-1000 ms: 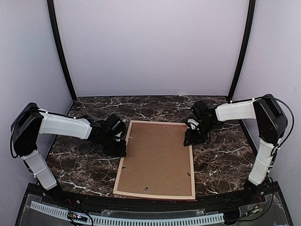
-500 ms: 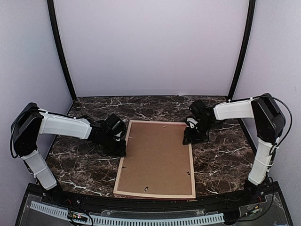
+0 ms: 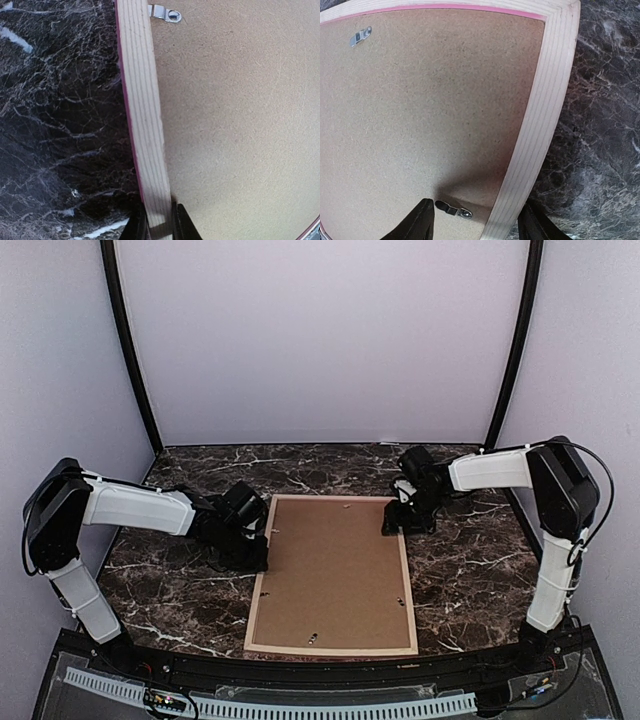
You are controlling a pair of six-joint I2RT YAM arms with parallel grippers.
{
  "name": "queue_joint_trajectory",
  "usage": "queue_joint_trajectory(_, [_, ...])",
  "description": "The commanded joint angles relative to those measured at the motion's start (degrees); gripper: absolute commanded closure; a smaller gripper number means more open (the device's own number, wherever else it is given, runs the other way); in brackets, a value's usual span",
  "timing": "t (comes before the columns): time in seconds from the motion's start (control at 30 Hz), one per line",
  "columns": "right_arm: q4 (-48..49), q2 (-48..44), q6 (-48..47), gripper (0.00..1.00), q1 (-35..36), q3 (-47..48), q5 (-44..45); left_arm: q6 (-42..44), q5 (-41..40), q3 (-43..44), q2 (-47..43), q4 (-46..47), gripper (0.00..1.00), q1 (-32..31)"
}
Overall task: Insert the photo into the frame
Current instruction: Press the fastener onto the backboard.
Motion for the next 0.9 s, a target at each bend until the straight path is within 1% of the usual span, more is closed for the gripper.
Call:
queue_joint_trajectory(0.0, [2.1, -0.2, 0.7, 0.41, -0.2, 0.6, 1.8, 2.0, 2.8, -1.7, 1.1, -2.4, 1.00, -0.7])
queue_joint_trajectory(0.13, [1.3, -1.0, -1.3, 0.40, -0.4, -0.2, 2.1, 2.1, 2.8, -1.8, 1.2, -2.3, 1.00, -0.7])
queue_joint_trajectory(0.37, [0.5, -1.9, -4.9, 0.38, -0.3, -1.5, 0.2, 2.1, 2.8, -1.9, 1.2, -2.3, 1.00, -0.7])
queue_joint_trajectory(0.53, [-0.3, -2.3, -6.4, 0.36, -0.4, -1.9, 1.4, 2.2, 2.6, -1.9, 1.1, -2.3, 1.00, -0.7])
queue_joint_trajectory(0.63, [-0.2, -1.8, -6.4, 0.37, -0.4, -1.7, 2.0, 2.1, 2.7, -1.9, 1.1, -2.3, 1.00, -0.7])
queue_joint_trajectory(0.87, [0.2, 0.4, -4.5, 0.46, -0.4, 1.1, 3.3, 2.1, 2.7, -1.9, 1.1, -2.5, 1.00, -0.7])
